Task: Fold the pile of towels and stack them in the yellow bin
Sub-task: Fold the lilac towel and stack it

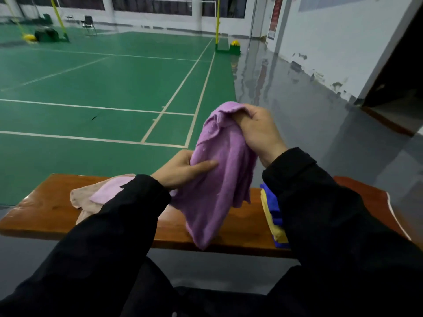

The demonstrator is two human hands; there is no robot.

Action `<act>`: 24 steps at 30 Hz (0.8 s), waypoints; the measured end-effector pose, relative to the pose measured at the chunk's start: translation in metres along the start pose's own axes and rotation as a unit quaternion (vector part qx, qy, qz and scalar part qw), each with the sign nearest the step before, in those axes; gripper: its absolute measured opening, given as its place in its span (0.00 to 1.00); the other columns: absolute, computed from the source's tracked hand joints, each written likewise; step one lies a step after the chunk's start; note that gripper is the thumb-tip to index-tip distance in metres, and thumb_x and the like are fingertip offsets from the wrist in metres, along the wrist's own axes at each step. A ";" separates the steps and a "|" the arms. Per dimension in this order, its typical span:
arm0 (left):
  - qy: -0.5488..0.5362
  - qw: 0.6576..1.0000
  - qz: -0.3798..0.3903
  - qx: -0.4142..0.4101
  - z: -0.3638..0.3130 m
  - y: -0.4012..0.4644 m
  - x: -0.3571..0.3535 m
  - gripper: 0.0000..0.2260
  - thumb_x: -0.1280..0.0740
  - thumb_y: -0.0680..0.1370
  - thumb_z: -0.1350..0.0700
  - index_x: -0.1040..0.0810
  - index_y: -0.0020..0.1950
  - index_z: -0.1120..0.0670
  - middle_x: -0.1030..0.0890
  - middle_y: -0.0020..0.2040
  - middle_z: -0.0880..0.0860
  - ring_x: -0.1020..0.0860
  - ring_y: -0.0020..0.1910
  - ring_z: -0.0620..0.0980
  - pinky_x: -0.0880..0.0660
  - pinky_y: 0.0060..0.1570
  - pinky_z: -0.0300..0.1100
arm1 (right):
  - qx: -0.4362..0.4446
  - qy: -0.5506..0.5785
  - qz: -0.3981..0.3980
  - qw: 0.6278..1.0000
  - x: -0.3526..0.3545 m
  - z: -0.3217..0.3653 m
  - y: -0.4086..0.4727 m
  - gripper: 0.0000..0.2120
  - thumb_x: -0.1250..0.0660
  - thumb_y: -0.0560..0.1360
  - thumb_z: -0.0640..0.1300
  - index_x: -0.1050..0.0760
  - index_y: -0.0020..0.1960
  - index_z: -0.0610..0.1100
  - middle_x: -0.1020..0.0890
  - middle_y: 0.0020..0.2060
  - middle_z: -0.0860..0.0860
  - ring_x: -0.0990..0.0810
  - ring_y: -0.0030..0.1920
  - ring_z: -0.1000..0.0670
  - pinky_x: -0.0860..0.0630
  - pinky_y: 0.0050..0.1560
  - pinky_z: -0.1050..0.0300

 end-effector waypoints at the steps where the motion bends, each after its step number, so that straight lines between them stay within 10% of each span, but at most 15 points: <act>1: -0.110 0.994 -0.016 0.021 0.008 0.000 -0.003 0.09 0.27 0.78 0.52 0.15 0.41 0.54 0.14 0.39 0.52 0.17 0.37 0.48 0.20 0.40 0.43 | -0.029 0.054 -0.003 0.998 0.002 -0.001 0.003 0.09 0.33 0.82 0.45 0.16 0.50 0.43 0.13 0.46 0.46 0.14 0.46 0.46 0.16 0.47 0.51; 4: -0.410 0.911 -0.012 0.043 0.010 0.001 -0.010 0.15 0.35 0.82 0.51 0.20 0.63 0.59 0.15 0.56 0.60 0.17 0.54 0.56 0.19 0.53 0.46 | -0.122 0.154 -0.005 0.980 0.008 -0.017 0.007 0.10 0.28 0.79 0.47 0.16 0.53 0.39 0.13 0.45 0.47 0.14 0.42 0.50 0.18 0.41 0.59; 7: -0.468 0.883 -0.019 0.041 0.001 0.005 -0.006 0.16 0.41 0.83 0.53 0.23 0.66 0.58 0.15 0.57 0.57 0.17 0.55 0.54 0.19 0.52 0.43 | -0.173 0.169 -0.010 0.970 0.013 -0.045 0.005 0.13 0.26 0.77 0.46 0.16 0.56 0.38 0.12 0.47 0.44 0.14 0.44 0.48 0.19 0.39 0.58; 18: -0.293 0.952 -0.083 0.007 0.001 0.013 0.009 0.16 0.41 0.77 0.73 0.18 0.51 0.58 0.15 0.46 0.54 0.18 0.46 0.50 0.20 0.50 0.42 | -0.208 0.258 0.101 0.938 0.005 -0.070 -0.005 0.17 0.31 0.79 0.48 0.20 0.61 0.36 0.16 0.55 0.42 0.17 0.56 0.43 0.21 0.62 0.48; 22: -0.223 0.974 -0.037 -0.003 0.008 0.022 0.003 0.04 0.33 0.69 0.61 0.20 0.43 0.57 0.20 0.40 0.56 0.23 0.42 0.54 0.25 0.44 0.45 | -0.191 0.283 0.083 0.936 0.006 -0.056 0.002 0.10 0.31 0.80 0.48 0.20 0.55 0.42 0.18 0.47 0.46 0.19 0.51 0.47 0.20 0.57 0.48; 24: -0.227 0.973 0.033 0.010 0.007 0.023 -0.016 0.14 0.27 0.72 0.51 0.20 0.52 0.59 0.17 0.51 0.58 0.20 0.52 0.58 0.24 0.55 0.50 | -0.160 0.218 0.093 0.958 -0.001 -0.044 0.008 0.10 0.32 0.81 0.49 0.20 0.54 0.42 0.18 0.44 0.48 0.18 0.47 0.49 0.19 0.53 0.50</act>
Point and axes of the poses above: each hand's wrist, its own y-axis towards the middle knuckle, its own x-axis out of the back of the hand, z = x × y, the point moved 9 cm from there along y, towards the middle knuckle
